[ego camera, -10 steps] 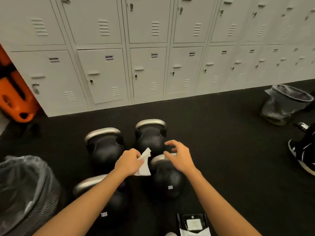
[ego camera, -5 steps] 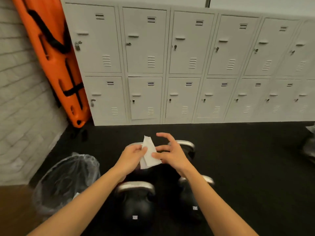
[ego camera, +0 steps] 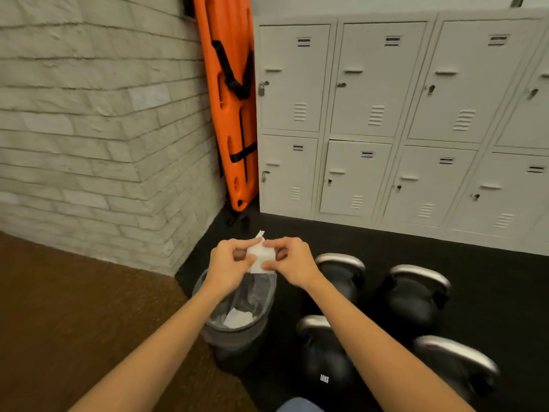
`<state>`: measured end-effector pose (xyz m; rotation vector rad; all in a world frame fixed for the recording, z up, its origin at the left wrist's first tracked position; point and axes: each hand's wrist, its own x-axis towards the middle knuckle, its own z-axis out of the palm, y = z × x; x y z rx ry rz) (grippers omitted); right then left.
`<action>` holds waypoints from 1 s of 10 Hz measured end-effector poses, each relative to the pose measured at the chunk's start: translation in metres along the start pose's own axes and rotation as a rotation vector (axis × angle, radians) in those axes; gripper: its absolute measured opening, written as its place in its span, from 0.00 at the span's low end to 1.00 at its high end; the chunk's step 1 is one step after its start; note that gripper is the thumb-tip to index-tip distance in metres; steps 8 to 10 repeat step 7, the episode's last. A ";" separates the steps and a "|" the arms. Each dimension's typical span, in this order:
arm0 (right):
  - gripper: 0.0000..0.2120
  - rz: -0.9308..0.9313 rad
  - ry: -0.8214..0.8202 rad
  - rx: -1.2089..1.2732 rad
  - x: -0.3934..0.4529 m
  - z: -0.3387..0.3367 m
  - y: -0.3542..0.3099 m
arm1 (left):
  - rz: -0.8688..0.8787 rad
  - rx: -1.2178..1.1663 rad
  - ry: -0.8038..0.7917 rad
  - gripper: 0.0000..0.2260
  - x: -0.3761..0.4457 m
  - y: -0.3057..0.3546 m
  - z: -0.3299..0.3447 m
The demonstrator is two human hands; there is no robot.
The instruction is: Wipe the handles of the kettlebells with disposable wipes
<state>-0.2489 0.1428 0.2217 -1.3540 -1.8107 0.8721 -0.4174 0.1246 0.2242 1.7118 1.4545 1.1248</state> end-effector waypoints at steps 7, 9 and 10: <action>0.15 0.113 -0.183 -0.081 0.081 0.095 0.100 | -0.238 0.272 0.108 0.09 0.027 -0.125 -0.019; 0.15 0.113 -0.183 -0.081 0.081 0.095 0.100 | -0.238 0.272 0.108 0.09 0.027 -0.125 -0.019; 0.15 0.113 -0.183 -0.081 0.081 0.095 0.100 | -0.238 0.272 0.108 0.09 0.027 -0.125 -0.019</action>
